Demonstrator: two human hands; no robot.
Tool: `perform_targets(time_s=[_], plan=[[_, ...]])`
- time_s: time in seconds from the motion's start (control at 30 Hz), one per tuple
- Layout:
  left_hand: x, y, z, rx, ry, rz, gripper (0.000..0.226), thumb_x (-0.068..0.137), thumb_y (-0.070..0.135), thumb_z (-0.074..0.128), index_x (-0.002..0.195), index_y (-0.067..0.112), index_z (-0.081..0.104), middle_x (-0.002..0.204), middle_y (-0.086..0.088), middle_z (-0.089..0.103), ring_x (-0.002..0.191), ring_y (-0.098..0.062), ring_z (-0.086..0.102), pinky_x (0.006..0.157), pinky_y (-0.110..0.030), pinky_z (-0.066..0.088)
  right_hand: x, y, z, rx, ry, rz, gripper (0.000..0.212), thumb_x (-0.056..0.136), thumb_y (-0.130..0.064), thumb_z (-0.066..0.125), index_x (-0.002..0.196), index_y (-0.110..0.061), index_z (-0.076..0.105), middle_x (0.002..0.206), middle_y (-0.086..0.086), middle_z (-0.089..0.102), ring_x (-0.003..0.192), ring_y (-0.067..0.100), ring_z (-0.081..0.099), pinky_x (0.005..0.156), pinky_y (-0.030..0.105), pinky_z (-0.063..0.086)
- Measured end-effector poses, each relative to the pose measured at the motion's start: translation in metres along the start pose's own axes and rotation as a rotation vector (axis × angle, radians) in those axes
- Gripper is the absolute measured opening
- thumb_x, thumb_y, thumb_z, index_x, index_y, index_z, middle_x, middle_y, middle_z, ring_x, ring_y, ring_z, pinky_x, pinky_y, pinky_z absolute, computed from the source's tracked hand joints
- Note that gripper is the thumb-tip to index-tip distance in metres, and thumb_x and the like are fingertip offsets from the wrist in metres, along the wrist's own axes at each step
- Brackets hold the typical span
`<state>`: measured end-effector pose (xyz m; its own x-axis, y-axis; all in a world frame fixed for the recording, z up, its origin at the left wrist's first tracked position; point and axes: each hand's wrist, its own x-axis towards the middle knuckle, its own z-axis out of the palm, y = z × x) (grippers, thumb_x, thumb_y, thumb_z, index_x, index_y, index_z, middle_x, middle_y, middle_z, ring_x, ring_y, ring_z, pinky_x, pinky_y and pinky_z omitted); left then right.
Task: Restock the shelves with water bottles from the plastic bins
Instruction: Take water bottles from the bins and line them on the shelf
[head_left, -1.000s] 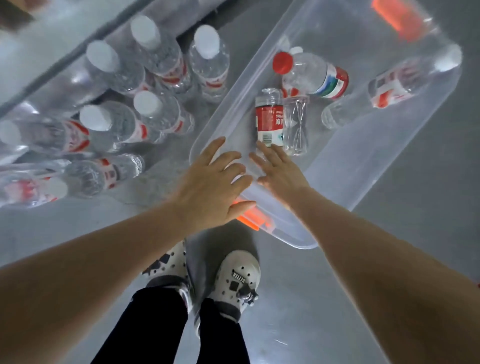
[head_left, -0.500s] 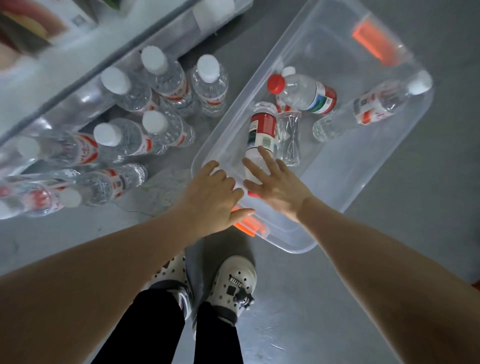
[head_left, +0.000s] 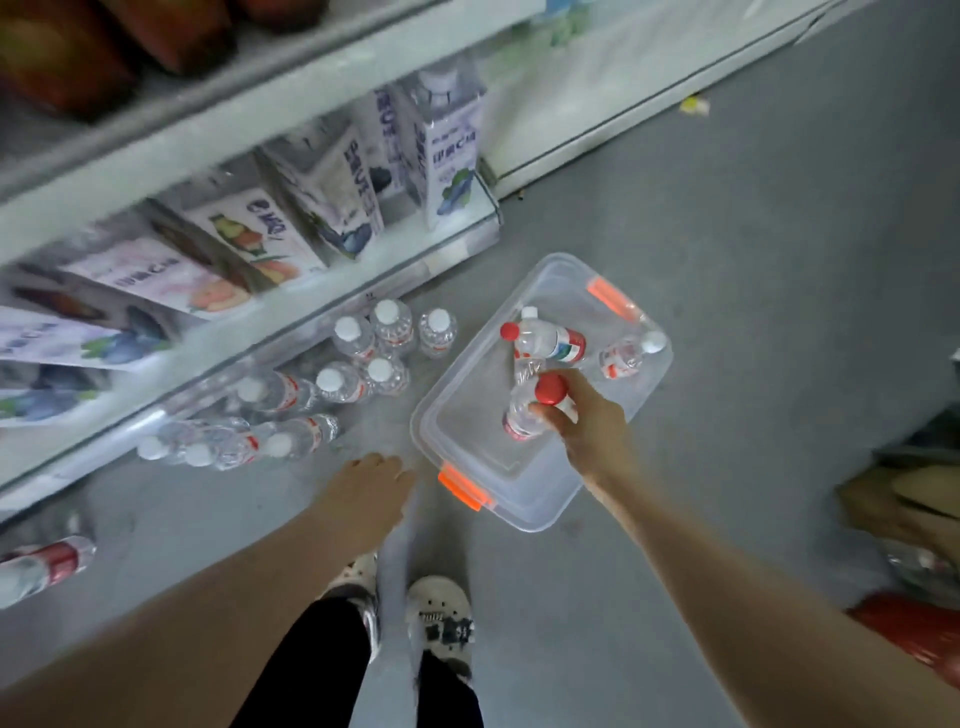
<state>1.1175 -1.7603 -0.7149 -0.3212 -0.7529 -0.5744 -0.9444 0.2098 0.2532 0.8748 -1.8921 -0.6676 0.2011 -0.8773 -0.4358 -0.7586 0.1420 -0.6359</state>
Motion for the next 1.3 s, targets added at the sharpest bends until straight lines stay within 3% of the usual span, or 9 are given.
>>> perform_targets(time_s=[0.07,0.17,0.37,0.47,0.63,0.73,0.93,1.07,1.3], plan=[[-0.039,0.010,-0.045,-0.071,-0.027,-0.094,0.053,0.066,0.039,0.083,0.112,0.018,0.066,0.107,-0.003,0.065,0.096,-0.022,0.064,0.075,-0.034,0.057,-0.029,-0.041,-0.045,0.004,-0.001,-0.014,0.024,0.093,-0.028,0.064,0.116,-0.021,0.058,0.097,-0.010,0.062,0.093,0.019,0.059,0.073,0.025,0.035],[-0.102,0.032,-0.114,-0.200,-0.121,-0.207,0.053,0.096,0.035,0.051,0.145,0.023,0.036,0.144,0.000,0.041,0.131,-0.019,0.041,0.105,-0.032,0.037,-0.071,-0.117,-0.117,0.079,-0.006,-0.108,0.014,0.094,-0.034,0.063,0.102,-0.026,0.054,0.090,-0.010,0.063,0.091,0.019,0.061,0.082,0.037,0.048],[-0.232,0.089,-0.239,-0.413,0.115,-0.290,0.059,0.096,0.036,0.053,0.149,0.024,0.031,0.151,-0.002,0.037,0.135,-0.021,0.038,0.108,-0.034,0.034,-0.164,-0.318,-0.235,0.103,0.032,-0.477,0.011,0.099,-0.034,0.054,0.106,-0.029,0.047,0.083,-0.017,0.057,0.073,-0.006,0.055,0.066,0.008,0.038],[-0.291,0.107,-0.298,-0.524,0.291,-0.330,0.066,0.091,0.040,0.061,0.148,0.021,0.032,0.148,-0.002,0.042,0.133,-0.018,0.042,0.106,-0.030,0.036,-0.209,-0.422,-0.277,0.134,0.025,-0.657,0.013,0.100,-0.035,0.051,0.110,-0.027,0.047,0.095,-0.008,0.062,0.089,0.004,0.062,0.078,0.022,0.047],[-0.401,0.109,-0.415,-0.846,0.700,-0.373,0.084,0.072,0.049,0.078,0.142,0.026,0.037,0.134,0.004,0.055,0.119,-0.013,0.055,0.098,-0.031,0.046,-0.291,-0.575,-0.320,0.242,0.033,-0.880,0.020,0.100,-0.042,0.048,0.108,-0.024,0.053,0.090,-0.012,0.063,0.087,0.006,0.062,0.089,0.041,0.053],[-0.477,0.108,-0.473,-0.983,0.921,-0.305,0.089,0.061,0.049,0.085,0.136,0.033,0.040,0.128,0.010,0.060,0.111,-0.009,0.061,0.097,-0.039,0.050,-0.346,-0.650,-0.323,0.264,-0.028,-1.015,0.020,0.102,-0.041,0.045,0.108,-0.023,0.052,0.094,-0.009,0.064,0.090,0.011,0.065,0.084,0.036,0.054],[-0.608,0.105,-0.515,-1.045,1.089,-0.207,0.079,0.071,0.011,0.084,0.136,0.027,0.042,0.115,0.009,0.068,0.103,-0.005,0.065,0.099,-0.032,0.049,-0.440,-0.763,-0.292,0.240,-0.110,-1.216,0.028,0.101,-0.046,0.043,0.111,-0.021,0.052,0.097,-0.004,0.068,0.086,0.005,0.067,0.087,0.035,0.052],[-0.680,0.093,-0.511,-1.104,1.233,-0.221,0.068,0.073,0.026,0.081,0.131,0.033,0.046,0.115,0.010,0.066,0.100,-0.001,0.065,0.089,-0.022,0.050,-0.489,-0.817,-0.258,0.252,-0.213,-1.284,0.028,0.104,-0.039,0.041,0.116,-0.015,0.049,0.093,-0.006,0.067,0.068,-0.010,0.064,0.065,0.014,0.048],[-0.794,0.029,-0.478,-1.079,1.313,-0.319,0.054,0.073,0.035,0.081,0.120,0.039,0.053,0.111,0.012,0.069,0.099,-0.002,0.066,0.090,-0.024,0.048,-0.555,-0.908,-0.162,0.241,-0.165,-1.404,0.021,0.100,-0.038,0.050,0.109,-0.020,0.053,0.097,-0.007,0.064,0.087,0.008,0.065,0.079,0.027,0.052]])
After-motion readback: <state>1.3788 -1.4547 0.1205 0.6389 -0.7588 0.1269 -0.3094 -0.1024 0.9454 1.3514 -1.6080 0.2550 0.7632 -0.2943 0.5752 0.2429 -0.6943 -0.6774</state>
